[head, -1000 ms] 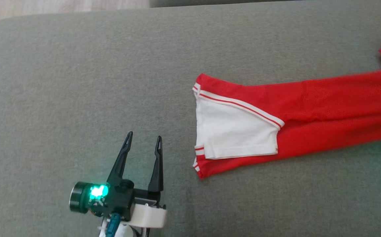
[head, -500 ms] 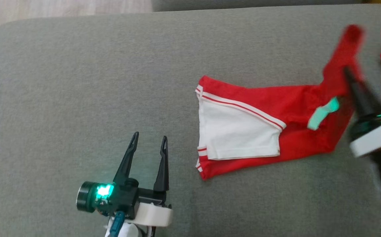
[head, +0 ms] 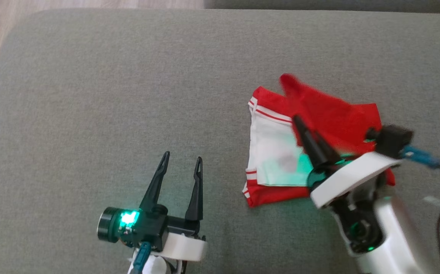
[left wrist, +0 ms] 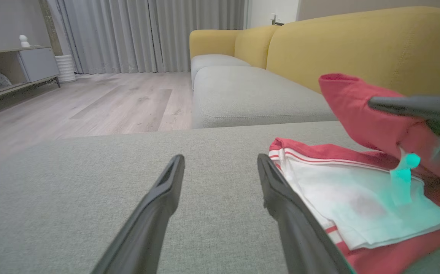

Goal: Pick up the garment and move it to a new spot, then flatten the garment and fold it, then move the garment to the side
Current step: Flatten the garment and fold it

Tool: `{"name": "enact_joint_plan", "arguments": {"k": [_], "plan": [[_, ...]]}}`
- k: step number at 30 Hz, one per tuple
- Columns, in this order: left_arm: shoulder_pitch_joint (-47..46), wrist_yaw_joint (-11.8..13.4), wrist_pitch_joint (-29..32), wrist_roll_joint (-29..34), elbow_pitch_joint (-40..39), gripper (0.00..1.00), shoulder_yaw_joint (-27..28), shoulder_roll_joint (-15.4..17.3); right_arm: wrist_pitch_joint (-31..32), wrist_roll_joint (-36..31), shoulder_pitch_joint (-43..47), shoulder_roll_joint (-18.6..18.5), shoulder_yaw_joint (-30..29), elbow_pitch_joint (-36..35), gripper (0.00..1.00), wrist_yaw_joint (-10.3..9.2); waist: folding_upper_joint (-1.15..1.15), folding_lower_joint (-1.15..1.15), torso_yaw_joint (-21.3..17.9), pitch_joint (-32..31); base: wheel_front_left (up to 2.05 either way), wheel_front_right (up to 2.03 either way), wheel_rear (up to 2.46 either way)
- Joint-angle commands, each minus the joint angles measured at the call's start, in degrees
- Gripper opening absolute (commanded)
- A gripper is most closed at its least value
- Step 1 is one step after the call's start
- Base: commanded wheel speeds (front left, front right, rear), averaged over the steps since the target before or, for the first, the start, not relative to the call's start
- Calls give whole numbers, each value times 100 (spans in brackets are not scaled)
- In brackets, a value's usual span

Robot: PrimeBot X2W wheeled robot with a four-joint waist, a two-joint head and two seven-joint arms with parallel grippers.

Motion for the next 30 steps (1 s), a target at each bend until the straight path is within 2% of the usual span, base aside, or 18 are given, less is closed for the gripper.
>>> {"name": "enact_joint_plan", "arguments": {"k": [1, 3, 4, 5, 6, 11, 15, 19, 21, 27, 30], "plan": [[-6, -20, -54, 68, -151, 100, 214, -34, -118, 34, -134, 44, 196, -115, 0, 39, 0, 0, 30, 20, 0, 0, 0], [-2, -56, -54, 104, -134, 100, 235, -59, -308, 140, -194, 45, 400, 144, 0, 39, 0, 0, 63, 35, 0, 0, 0], [2, -72, -54, 121, -123, 100, 243, -72, -419, 171, -230, 45, 482, 275, 10, 39, 0, 0, 76, 38, 0, 0, 0], [6, -90, -54, 135, -110, 100, 249, -87, -526, 226, -265, 45, 564, 413, 49, 39, 0, 0, 92, 40, 0, 0, 0], [9, -109, -54, 146, -97, 100, 256, -100, -645, 273, -309, 45, 638, 536, 100, 39, 0, 0, 104, 39, 0, 0, 0], [41, -185, -55, 188, -36, 100, 326, -143, -1398, 688, -526, 46, 969, 800, 100, 39, 0, 0, 113, -53, 0, 0, 0], [135, -210, -55, 216, -24, 100, 436, -125, -1834, 828, -633, 46, 741, 905, 100, 39, 0, 0, 2, -272, 0, 0, 0], [289, -215, -55, 190, -43, 100, 588, -93, -2086, 505, -575, 42, 45, 1091, 100, 39, 0, 0, -180, -565, 0, 0, 0], [401, -216, -55, 110, -58, 100, 690, -105, -2290, 131, -476, -136, -204, 1129, 100, 39, 0, 0, -270, -743, 0, 0, 0], [813, -254, -55, -211, -35, 100, 1005, -161, -2832, -731, 219, -780, -500, 1411, 100, 39, 0, 0, -495, -1308, 0, 0, 0], [928, -273, -55, -242, -22, 100, 1074, -163, -2909, -974, 487, -908, -514, 1476, 100, 39, 0, 0, -562, -1412, 0, 0, 0]]}}
